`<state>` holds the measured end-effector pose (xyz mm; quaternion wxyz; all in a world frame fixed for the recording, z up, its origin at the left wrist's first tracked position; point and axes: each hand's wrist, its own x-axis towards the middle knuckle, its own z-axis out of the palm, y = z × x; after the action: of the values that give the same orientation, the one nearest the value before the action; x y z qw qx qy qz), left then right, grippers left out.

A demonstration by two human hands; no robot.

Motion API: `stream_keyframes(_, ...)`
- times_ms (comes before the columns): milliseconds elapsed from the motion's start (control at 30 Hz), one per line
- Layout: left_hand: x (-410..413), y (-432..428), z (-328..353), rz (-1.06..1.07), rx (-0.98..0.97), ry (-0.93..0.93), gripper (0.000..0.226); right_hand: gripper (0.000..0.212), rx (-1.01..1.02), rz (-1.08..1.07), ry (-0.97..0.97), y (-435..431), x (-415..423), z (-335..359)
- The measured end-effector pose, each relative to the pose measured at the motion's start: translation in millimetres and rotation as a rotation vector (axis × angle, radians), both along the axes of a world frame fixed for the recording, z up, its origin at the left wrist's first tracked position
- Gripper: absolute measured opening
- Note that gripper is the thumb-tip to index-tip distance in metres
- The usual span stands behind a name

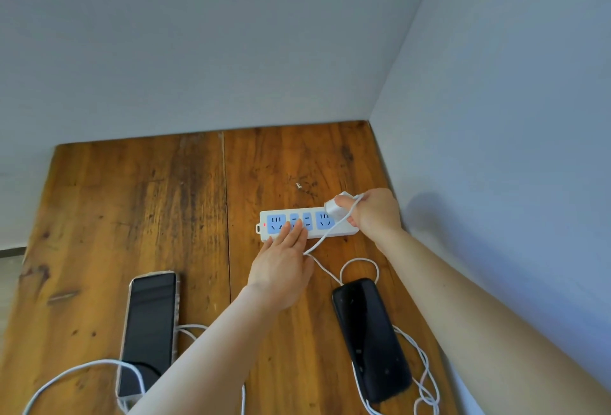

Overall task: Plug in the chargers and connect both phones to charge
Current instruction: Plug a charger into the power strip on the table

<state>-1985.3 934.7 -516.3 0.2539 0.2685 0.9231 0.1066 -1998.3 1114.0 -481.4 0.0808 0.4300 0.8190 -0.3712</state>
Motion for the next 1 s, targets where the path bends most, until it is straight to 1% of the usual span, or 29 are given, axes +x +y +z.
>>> stream_keyframes(67, 1.5, 0.0, -2.1, 0.031, 0.035, -0.023, 0.06, 0.034, 0.025, 0.039, -0.033, -0.2, -2.4, 2.0)
stream_keyframes(200, -0.2, -0.6, -4.8, 0.057, 0.07, -0.038, 0.059, 0.035, 0.066, 0.127, -0.033, -4.1, -5.8, 5.9)
stream_keyframes(300, -2.6, -1.6, -3.7, 0.058, 0.08, -0.051, 0.057, 0.035, 0.093, 0.183, -0.008, -10.8, -7.8, 7.8)
stream_keyframes(433, -1.8, -1.7, 0.4, 0.075, 0.097, -0.075, 0.057, 0.036, 0.187, 0.295, 0.026, -19.6, -8.5, 9.8)
stream_keyframes(533, -2.1, -1.2, 3.1, 0.073, 0.096, -0.084, 0.057, 0.036, 0.198, 0.365, 0.035, -22.5, -6.4, 7.6)
stream_keyframes(700, -1.6, -1.1, 4.9, 0.078, 0.096, -0.078, 0.057, 0.042, 0.213, 0.377, 0.006, -20.4, -3.8, 7.4)
stream_keyframes(900, -1.7, -1.0, 3.1, 0.088, 0.101, -0.073, 0.057, 0.037, 0.251, 0.359, 0.031, -25.0, -5.9, 7.9)
stream_keyframes(1000, -1.5, -1.6, 2.6, 0.086, 0.106, -0.077, 0.057, 0.036, 0.301, 0.395, 0.041, -33.0, -3.4, 3.9)
